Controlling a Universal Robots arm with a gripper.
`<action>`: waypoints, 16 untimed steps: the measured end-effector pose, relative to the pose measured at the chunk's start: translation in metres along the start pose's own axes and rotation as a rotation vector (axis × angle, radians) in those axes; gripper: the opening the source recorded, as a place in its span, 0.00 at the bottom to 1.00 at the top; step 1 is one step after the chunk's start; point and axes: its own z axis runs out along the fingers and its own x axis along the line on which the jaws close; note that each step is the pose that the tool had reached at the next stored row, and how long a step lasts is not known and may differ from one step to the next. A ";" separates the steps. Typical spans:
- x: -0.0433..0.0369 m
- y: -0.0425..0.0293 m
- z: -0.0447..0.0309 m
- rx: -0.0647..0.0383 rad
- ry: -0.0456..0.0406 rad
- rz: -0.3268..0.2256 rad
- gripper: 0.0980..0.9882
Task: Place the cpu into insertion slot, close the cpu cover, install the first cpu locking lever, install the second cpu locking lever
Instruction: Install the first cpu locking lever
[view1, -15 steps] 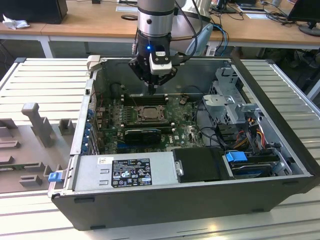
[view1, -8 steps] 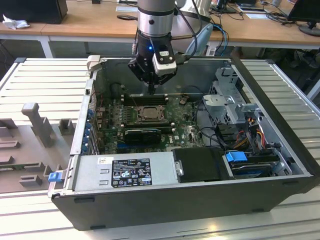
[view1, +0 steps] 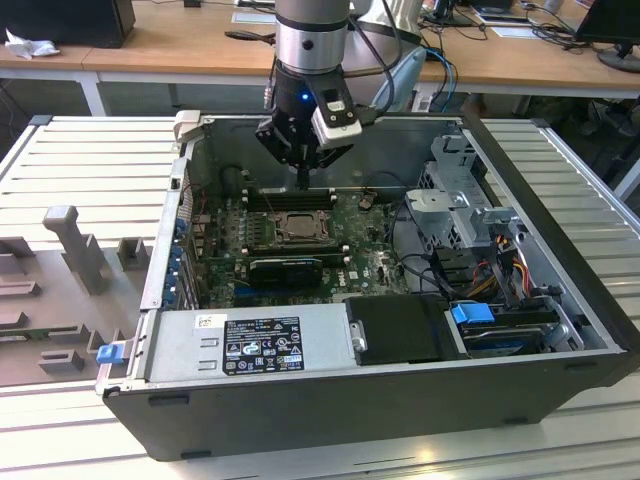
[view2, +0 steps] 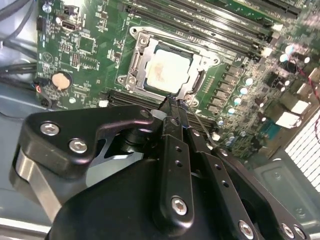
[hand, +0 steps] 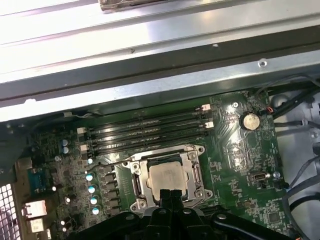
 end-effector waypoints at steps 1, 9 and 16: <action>0.0000 0.0000 0.0000 0.000 0.0003 -0.016 0.01; 0.0000 0.0000 0.0001 0.000 0.0029 -0.129 0.01; 0.0099 -0.0020 0.0007 -0.026 0.0073 -0.278 0.01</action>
